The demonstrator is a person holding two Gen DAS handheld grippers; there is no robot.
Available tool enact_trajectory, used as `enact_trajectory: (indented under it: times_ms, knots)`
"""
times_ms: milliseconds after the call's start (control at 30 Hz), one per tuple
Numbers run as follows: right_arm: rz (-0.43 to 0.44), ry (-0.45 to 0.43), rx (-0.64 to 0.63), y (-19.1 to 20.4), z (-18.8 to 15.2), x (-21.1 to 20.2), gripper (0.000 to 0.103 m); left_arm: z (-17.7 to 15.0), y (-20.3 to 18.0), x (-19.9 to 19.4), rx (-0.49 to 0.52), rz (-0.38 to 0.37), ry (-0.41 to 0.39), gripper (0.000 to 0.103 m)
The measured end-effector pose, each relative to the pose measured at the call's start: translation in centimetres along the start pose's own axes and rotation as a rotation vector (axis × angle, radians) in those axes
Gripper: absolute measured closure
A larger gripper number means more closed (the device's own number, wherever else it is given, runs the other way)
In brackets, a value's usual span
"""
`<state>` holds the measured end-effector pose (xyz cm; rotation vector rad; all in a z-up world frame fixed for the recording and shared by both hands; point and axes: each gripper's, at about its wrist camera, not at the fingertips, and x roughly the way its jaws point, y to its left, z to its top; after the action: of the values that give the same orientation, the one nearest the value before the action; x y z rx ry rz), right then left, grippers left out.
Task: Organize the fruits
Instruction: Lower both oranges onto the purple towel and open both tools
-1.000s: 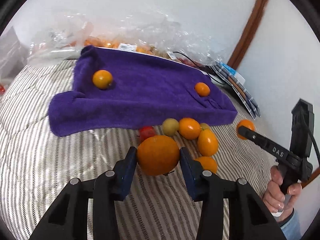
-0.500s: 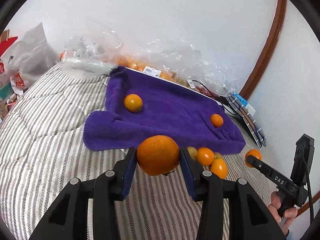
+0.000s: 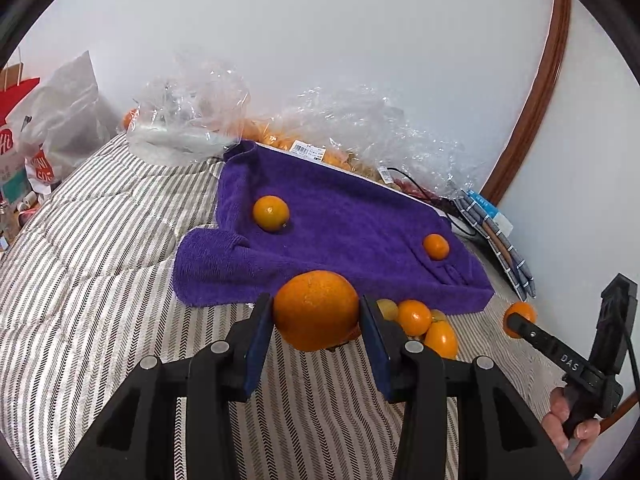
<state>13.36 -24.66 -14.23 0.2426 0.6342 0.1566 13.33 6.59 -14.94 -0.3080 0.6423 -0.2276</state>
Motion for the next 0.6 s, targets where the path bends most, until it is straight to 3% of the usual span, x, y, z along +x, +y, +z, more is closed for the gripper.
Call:
enact_trajectory:
  times_ms: [233, 400, 600]
  knots:
    - [0.002, -0.011, 0.001, -0.3, -0.4, -0.7, 0.069, 0.0, -0.1, 0.0, 0.006, 0.009, -0.006, 0.062]
    - [-0.043, -0.008, -0.027, 0.1, -0.7, -1.3, 0.069, 0.3, 0.0, -0.5, 0.0, 0.001, -0.036, 0.062]
    - [-0.03, -0.033, -0.063, 0.9, 1.4, -2.5, 0.069, 1.8, -0.6, -2.5, 0.007, -0.045, -0.067, 0.062]
